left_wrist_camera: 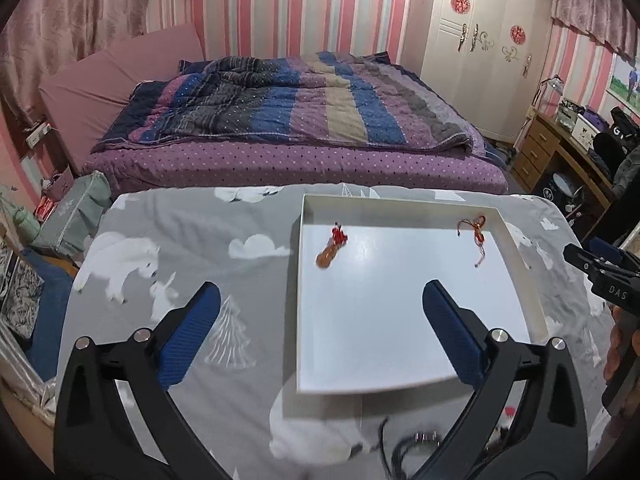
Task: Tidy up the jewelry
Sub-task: 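Withdraw both tools from the tray toward the remaining jewelry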
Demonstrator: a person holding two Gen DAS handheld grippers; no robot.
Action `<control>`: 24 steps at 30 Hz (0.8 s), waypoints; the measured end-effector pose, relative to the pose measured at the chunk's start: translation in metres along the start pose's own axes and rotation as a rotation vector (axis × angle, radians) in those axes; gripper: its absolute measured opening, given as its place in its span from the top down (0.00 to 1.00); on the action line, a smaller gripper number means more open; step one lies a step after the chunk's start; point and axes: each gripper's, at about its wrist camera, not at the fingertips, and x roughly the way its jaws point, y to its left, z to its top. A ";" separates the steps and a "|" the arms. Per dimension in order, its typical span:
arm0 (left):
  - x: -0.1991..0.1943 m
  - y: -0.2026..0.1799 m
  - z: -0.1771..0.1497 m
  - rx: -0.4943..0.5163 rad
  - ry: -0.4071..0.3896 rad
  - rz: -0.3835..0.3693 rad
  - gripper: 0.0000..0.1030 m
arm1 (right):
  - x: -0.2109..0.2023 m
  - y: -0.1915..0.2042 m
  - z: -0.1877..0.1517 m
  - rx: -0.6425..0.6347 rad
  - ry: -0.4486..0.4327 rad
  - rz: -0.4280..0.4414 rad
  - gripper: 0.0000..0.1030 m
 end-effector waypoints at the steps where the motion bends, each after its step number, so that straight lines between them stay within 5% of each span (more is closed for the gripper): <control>1: -0.006 0.001 -0.005 0.000 -0.001 0.008 0.03 | -0.007 0.000 -0.004 0.001 -0.010 0.005 0.10; 14: -0.070 0.018 -0.079 -0.018 -0.046 0.037 0.03 | -0.082 0.008 -0.071 -0.027 -0.077 0.009 0.07; 24: -0.109 0.030 -0.127 -0.029 -0.046 0.047 0.03 | -0.110 0.004 -0.120 0.019 -0.051 -0.025 0.07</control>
